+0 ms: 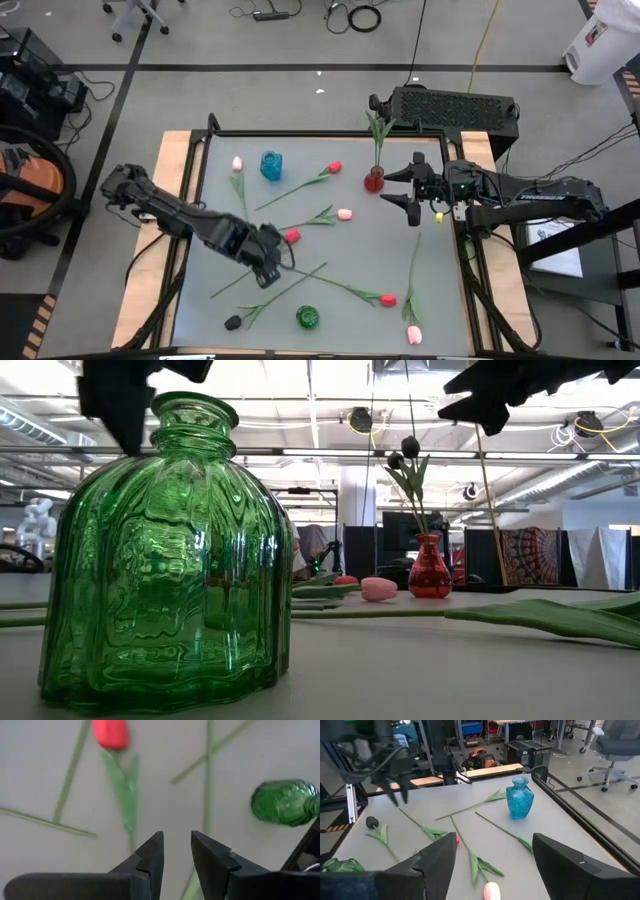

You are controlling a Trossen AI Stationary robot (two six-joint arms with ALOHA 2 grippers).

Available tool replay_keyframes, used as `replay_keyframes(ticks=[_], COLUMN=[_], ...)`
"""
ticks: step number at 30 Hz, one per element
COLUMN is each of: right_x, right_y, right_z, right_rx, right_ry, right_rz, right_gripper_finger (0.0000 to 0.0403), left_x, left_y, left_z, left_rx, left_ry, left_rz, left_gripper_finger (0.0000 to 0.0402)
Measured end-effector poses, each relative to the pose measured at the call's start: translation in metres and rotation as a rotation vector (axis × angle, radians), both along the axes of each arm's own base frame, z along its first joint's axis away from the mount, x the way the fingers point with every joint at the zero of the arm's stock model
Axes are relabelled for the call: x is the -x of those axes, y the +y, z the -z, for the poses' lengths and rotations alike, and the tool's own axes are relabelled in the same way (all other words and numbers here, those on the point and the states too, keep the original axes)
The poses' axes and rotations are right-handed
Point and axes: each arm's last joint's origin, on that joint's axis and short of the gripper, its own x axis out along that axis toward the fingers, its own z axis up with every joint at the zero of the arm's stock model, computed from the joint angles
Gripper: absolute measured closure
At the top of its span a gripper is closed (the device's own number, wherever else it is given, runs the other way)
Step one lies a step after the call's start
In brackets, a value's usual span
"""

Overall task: Sort flowers into vase by color
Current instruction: Put the black tulip into the red vase

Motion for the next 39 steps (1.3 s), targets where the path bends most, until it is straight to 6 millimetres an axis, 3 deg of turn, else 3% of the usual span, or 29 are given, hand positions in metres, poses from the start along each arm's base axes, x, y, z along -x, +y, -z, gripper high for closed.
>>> replay_keyframes(ticks=[7, 18, 27, 39], right_x=[-0.009, -0.027, -0.034, -0.034], right_y=[-0.001, -0.002, -0.002, -0.002], right_z=[0.008, 0.025, 0.033, 0.032], right_rx=[-0.004, -0.014, -0.112, -0.188], right_ry=[0.049, 0.149, 0.178, 0.161], right_rz=[-0.001, -0.005, 0.03, 0.057], right_gripper_finger=[0.015, 0.015, 0.015, 0.015], left_x=[-0.008, -0.026, -0.028, -0.017], left_y=[-0.038, -0.078, -0.086, -0.08], left_z=[0.026, 0.06, 0.094, 0.099], left_rx=[0.102, 0.326, 0.233, 0.147], left_ry=[0.046, 0.07, 0.165, 0.278], left_rz=[-0.06, -0.342, -0.306, -0.24], left_gripper_finger=[0.0297, 0.0297, 0.0297, 0.0297])
